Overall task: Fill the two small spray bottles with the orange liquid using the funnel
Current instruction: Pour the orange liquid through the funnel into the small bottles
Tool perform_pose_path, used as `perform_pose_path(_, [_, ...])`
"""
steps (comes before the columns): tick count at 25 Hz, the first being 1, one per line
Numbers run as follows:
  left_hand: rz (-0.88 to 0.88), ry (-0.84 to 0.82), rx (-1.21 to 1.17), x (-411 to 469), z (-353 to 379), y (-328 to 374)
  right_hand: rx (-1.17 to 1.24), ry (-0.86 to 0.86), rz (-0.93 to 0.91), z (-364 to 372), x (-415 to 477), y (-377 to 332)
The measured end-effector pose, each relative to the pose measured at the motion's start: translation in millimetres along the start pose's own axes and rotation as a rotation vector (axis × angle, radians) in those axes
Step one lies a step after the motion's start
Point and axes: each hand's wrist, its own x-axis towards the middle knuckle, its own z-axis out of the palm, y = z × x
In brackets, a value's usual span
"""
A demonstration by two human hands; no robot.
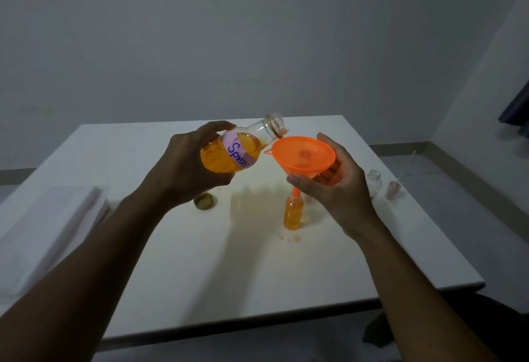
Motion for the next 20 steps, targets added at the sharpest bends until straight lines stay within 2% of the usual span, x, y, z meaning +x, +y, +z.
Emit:
perform_pose_path(17, [-0.055, 0.062, -0.038, 0, 5, 8, 0.075, 0.015, -0.024, -4, 4, -5])
perform_pose_path(20, [-0.060, 0.098, -0.041, 7, 8, 13, 0.147, 0.100, -0.055, -15, 9, -15])
